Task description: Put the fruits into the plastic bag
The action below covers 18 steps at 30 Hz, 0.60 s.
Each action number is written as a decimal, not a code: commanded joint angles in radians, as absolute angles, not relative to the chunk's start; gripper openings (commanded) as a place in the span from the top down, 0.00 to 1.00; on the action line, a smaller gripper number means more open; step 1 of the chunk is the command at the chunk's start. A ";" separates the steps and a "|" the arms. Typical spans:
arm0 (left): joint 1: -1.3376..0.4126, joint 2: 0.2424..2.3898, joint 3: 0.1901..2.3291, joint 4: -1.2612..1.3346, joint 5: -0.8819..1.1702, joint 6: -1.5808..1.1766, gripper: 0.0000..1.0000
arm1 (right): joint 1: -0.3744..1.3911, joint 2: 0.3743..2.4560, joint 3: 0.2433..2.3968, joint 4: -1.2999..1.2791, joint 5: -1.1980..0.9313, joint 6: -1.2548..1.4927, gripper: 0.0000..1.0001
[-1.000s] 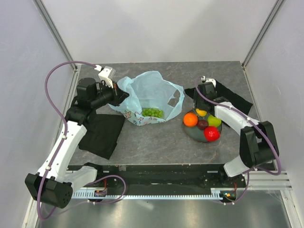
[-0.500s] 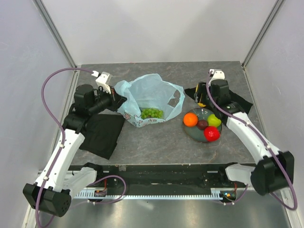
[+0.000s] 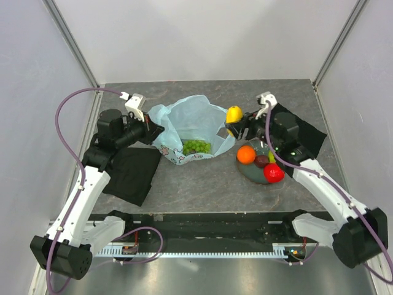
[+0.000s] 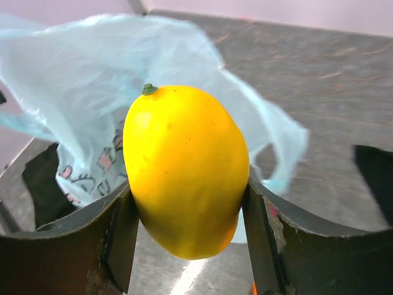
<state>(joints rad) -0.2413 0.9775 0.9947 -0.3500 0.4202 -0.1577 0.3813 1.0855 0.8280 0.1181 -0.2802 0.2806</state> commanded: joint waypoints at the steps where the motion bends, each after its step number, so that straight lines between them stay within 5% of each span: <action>1: -0.241 0.971 0.996 -0.333 0.416 -0.121 0.98 | 0.474 1.216 0.908 0.180 -0.305 0.249 0.62; 18: -0.241 0.976 0.996 -0.330 0.434 -0.127 0.98 | 0.702 1.811 1.366 0.080 -0.296 0.279 0.64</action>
